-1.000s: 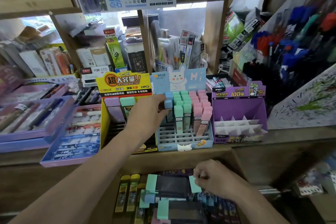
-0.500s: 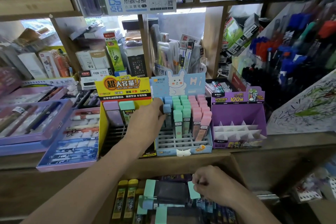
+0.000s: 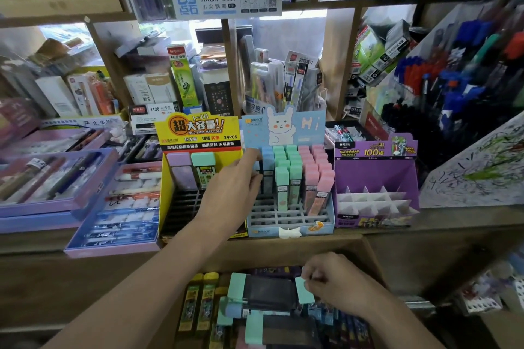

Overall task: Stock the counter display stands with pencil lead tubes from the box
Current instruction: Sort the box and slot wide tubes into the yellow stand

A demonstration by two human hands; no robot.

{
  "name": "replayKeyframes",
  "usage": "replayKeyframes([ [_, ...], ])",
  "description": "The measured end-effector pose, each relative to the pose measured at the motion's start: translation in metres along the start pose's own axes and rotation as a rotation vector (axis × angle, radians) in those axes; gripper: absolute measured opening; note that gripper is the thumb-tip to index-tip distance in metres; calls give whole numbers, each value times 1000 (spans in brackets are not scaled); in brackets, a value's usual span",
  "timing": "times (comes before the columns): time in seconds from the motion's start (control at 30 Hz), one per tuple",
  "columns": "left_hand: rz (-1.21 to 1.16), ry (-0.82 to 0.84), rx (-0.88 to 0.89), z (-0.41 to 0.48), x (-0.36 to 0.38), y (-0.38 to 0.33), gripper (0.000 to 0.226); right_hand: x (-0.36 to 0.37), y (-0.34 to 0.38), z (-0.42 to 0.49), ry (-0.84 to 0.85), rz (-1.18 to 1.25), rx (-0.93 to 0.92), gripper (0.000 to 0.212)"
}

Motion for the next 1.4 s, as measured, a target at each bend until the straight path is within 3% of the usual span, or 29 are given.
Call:
replayKeyframes([
  [0.27,-181,-9,-181,-83,-12,12,10,2,8,-6,-112,54,-95,11],
  [0.43,-249,206,-372,-141,13,28,25,6,21,-12,-89,-43,-110,19],
  [0.53,-225,397,-468,-166,29,36,53,5,26,-16,-67,-215,-74,41],
  [0.63,-210,515,-479,-177,39,37,66,4,24,-18,-42,-387,14,58],
  [0.77,-280,572,-433,-176,51,33,66,5,12,-19,-17,-492,78,68],
  [0.93,-301,634,-451,-175,63,31,68,7,1,-15,-79,-434,48,63],
  [1.07,-287,588,-433,-173,66,31,53,7,-2,-12,-83,-390,6,57],
  [1.2,-270,521,-448,-172,66,33,48,9,-5,-10,-75,-300,-47,49],
  [1.4,-297,578,-511,-174,71,39,44,6,-1,-10,-57,-83,-64,36],
])
Point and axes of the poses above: each hand's wrist, its own z-axis towards the middle knuckle, its own x-axis out of the palm, y = z × x, the point moved 4 cm from there along z, towards the middle knuckle, and after that the axes turned 10 degrees about z, right-handed, at the moved point
